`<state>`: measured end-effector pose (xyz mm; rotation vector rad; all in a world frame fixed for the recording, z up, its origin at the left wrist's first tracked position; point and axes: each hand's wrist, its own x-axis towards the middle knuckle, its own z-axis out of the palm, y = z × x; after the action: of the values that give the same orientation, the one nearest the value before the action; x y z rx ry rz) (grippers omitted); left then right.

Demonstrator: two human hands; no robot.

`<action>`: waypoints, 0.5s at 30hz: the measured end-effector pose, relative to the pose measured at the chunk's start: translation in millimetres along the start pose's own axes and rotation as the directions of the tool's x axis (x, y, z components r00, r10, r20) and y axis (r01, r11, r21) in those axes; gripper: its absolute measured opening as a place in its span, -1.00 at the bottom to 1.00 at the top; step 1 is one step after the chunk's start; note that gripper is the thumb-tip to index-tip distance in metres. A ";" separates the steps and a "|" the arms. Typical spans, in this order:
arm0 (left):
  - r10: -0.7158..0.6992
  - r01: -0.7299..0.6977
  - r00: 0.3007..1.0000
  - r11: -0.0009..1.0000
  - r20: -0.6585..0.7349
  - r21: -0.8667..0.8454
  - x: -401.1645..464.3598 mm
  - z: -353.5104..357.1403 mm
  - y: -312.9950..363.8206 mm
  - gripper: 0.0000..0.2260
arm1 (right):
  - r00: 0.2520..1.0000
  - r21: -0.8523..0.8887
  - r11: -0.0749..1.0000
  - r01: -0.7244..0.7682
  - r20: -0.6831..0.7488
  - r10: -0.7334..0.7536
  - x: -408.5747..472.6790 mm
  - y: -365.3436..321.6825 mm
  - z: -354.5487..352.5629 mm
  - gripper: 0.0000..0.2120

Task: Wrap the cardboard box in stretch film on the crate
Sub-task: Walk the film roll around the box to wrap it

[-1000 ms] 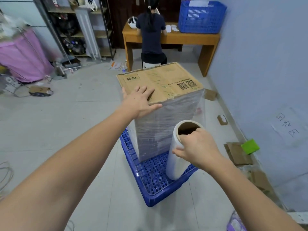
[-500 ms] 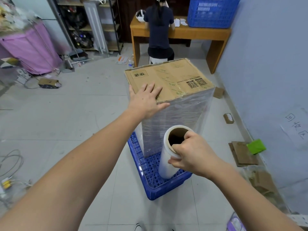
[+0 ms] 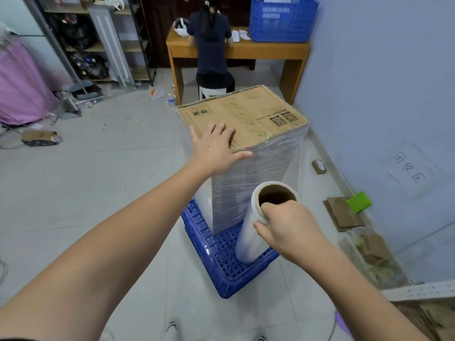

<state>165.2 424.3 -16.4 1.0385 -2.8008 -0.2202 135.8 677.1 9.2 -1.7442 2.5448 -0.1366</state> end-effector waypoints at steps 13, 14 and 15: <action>0.730 -0.740 0.668 0.673 0.147 0.018 25.4 -19.9 -92.7 0.00 | 0.863 -0.172 0.846 -0.505 -0.105 0.494 33.4 -62.4 16.2 -0.43; 0.734 -0.747 0.662 0.664 0.150 0.044 26.4 -19.0 -93.9 0.00 | 0.861 -0.166 0.844 -0.509 -0.099 0.500 35.1 -64.4 18.0 -0.45; 0.737 -0.751 0.658 0.656 0.155 0.075 26.3 -17.7 -94.0 -0.01 | 0.857 -0.164 0.841 -0.516 -0.088 0.508 36.9 -66.4 19.2 -0.47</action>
<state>208.5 335.0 -14.5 -0.2084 -3.0912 0.0180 185.9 618.1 -2.9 -1.0363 3.0302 0.0900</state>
